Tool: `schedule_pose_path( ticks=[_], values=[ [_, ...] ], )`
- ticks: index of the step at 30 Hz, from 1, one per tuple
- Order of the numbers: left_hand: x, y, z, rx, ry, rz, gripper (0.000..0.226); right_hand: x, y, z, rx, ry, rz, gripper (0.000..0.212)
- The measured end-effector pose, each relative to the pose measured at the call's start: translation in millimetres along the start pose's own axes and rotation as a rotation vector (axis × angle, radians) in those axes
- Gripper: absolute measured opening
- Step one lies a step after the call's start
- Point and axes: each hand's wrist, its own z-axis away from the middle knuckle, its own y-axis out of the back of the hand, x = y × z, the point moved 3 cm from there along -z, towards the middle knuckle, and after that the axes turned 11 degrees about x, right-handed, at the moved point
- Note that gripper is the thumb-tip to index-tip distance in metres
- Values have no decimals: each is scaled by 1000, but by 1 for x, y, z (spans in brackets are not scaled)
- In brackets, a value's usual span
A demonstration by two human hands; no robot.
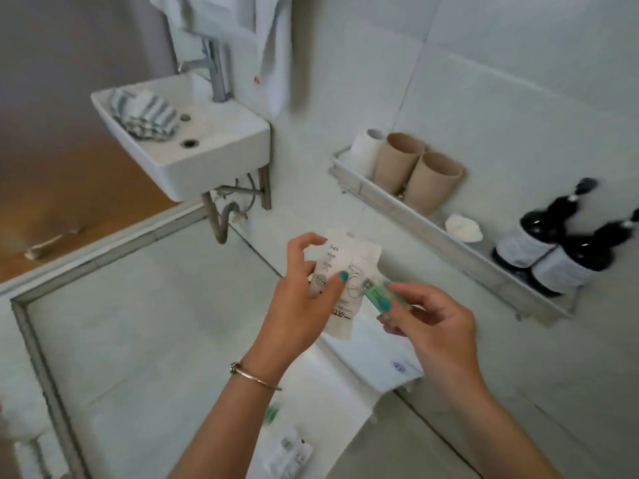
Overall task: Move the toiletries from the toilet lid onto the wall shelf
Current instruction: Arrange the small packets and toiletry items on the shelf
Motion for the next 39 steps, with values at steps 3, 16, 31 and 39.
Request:
schedule_pose_path(
  ticks=[3,16,31,39],
  values=[
    [29,-29,-22,-107,-9,21,37,-23,21,-23,92,69,20,31],
    [39,-150,-114,-261,132,-7,33,-20,73,-136,308,255,228,30],
    [4,-134,-168,-399,153,-56,32,22,70,-175,630,115,330,28],
    [-13,-136,-176,-426,168,-55,33,24,58,-205,673,-39,648,34]
  ],
)
